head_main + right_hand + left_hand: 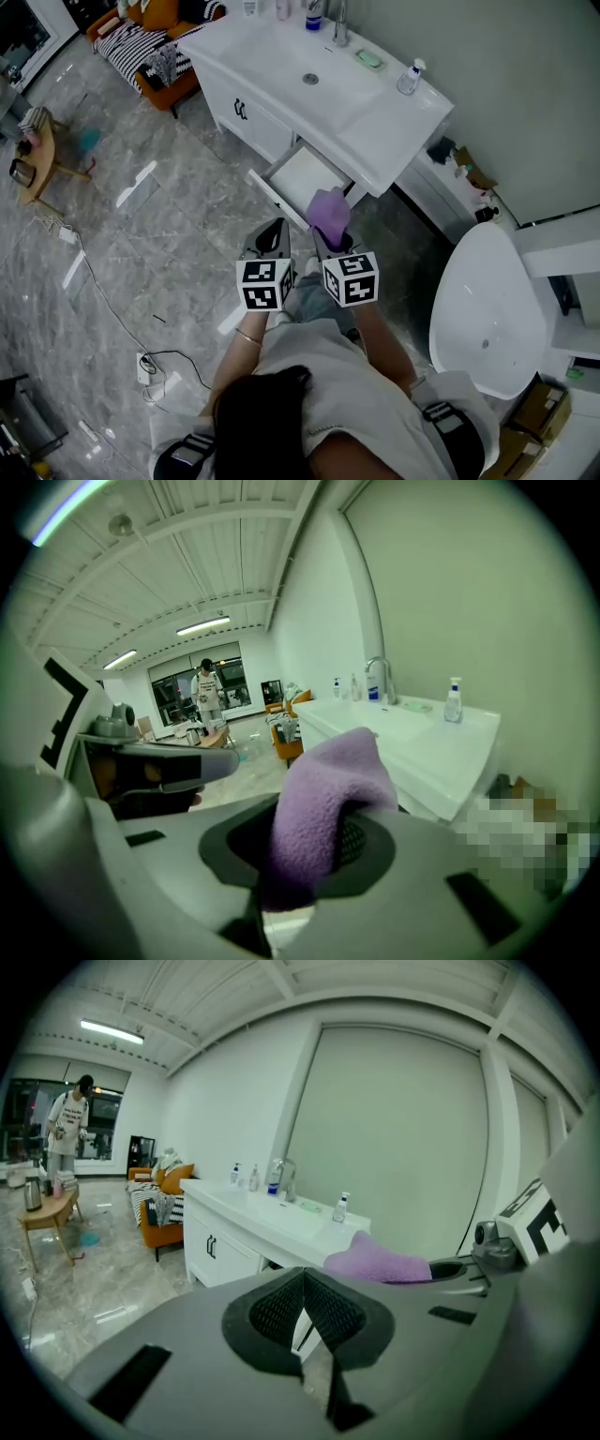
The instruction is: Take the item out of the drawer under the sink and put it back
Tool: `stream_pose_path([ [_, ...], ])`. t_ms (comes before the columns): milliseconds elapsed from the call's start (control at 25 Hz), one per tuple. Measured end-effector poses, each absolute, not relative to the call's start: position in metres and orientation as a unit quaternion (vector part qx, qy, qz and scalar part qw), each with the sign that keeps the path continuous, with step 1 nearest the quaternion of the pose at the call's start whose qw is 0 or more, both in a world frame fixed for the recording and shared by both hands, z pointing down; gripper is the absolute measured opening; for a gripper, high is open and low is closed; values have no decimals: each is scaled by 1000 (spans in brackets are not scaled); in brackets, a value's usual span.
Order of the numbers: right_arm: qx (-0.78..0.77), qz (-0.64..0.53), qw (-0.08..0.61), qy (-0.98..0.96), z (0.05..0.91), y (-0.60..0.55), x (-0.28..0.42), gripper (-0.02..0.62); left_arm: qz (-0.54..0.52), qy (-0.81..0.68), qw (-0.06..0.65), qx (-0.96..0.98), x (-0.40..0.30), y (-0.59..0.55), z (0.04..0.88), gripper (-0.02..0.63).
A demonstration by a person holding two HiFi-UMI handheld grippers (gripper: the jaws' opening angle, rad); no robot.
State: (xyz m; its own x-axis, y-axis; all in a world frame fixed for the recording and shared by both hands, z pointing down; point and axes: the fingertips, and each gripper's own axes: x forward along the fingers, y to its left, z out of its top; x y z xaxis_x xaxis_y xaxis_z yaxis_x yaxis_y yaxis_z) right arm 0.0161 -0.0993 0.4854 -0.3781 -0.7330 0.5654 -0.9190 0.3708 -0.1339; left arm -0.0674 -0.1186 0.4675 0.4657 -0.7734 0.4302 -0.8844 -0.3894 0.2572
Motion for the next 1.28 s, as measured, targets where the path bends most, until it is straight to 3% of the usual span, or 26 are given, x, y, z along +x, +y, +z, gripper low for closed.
stream_pose_path([
  [720,431,182,275,-840,491,-197,28,95,122,-556,246,784,-52,-213,473,5],
  [1280,351,201,274,-873,502,-241,32,95,129,-588,268,753,-38,-249,488,5],
])
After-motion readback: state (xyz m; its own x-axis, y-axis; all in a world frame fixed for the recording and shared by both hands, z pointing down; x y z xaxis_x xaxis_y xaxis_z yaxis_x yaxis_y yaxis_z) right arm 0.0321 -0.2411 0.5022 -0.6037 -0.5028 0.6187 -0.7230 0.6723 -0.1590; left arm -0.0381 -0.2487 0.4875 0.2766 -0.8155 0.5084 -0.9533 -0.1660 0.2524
